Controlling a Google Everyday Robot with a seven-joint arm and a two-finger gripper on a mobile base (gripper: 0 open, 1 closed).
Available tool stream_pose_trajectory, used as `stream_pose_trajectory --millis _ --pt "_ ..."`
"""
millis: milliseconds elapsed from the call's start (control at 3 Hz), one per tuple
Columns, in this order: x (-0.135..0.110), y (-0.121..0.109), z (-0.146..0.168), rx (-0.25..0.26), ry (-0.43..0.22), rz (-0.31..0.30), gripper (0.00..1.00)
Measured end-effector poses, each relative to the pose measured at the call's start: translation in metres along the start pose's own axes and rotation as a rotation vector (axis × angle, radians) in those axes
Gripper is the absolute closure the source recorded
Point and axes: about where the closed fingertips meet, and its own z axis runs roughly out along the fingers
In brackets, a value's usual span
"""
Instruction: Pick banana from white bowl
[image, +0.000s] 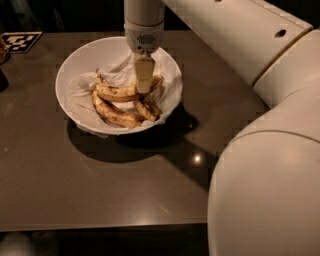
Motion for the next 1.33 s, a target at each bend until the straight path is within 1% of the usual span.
stream_pose_trajectory --millis 333,667,1000,1333 --pt "-0.010 -0.004 0.009 -0.019 -0.001 -0.018 0.38" --pt "-0.015 -0.004 0.013 -0.026 0.004 -0.023 0.38" --pt "-0.012 0.004 0.003 -0.004 0.033 -0.007 0.39" --pt "-0.004 0.022 -0.026 0.037 0.063 0.015 0.40"
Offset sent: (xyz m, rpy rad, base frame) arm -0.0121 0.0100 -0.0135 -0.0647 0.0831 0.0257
